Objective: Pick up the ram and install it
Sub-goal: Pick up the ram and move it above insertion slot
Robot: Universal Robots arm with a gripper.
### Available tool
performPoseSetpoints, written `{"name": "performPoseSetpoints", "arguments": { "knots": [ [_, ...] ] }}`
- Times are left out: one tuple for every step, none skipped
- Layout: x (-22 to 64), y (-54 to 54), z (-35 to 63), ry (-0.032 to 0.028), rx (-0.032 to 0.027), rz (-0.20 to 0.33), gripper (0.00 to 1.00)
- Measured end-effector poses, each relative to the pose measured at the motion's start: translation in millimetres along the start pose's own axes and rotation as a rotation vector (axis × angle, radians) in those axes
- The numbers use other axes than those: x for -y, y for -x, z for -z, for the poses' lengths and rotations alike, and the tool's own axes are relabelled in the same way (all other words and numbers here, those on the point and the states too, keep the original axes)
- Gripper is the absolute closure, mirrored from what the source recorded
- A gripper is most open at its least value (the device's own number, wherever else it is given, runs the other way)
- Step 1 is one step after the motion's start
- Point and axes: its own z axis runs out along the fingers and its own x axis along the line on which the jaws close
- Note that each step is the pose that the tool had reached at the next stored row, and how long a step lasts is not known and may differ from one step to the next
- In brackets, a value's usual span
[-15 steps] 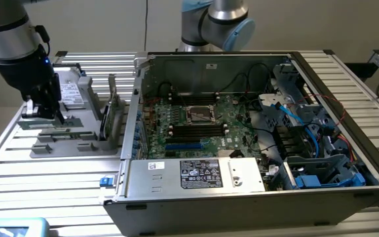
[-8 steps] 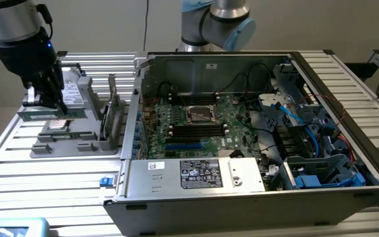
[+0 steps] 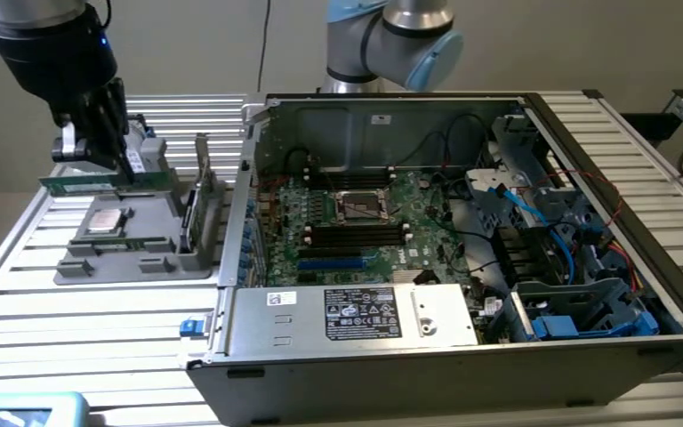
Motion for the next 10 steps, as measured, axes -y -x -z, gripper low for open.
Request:
{"name": "performPoseSetpoints", "arguments": {
  "knots": [
    [3.4,-0.2,4.7,-0.0002,0.0025,0.000,0.87],
    [6.5,-0.3,8.8,-0.0003,0.0048,0.000,0.87],
    [9.5,-0.4,12.7,-0.0005,0.0075,0.000,0.87],
    [12.6,-0.5,16.3,-0.0006,0.0095,0.000,0.87],
    [15.5,-0.6,19.6,-0.0006,0.0108,0.000,0.87],
    [18.7,-0.7,23.0,-0.0008,0.0117,0.000,0.87],
    [21.9,-0.8,26.0,-0.0008,0.0125,0.000,0.87],
    [25.3,-0.8,28.3,-0.0010,0.0132,0.000,0.87],
    [28.9,-1.0,30.3,-0.0010,0.0138,0.000,0.87],
    [32.8,-1.2,32.0,-0.0010,0.0142,0.000,0.87]
  ]
}}
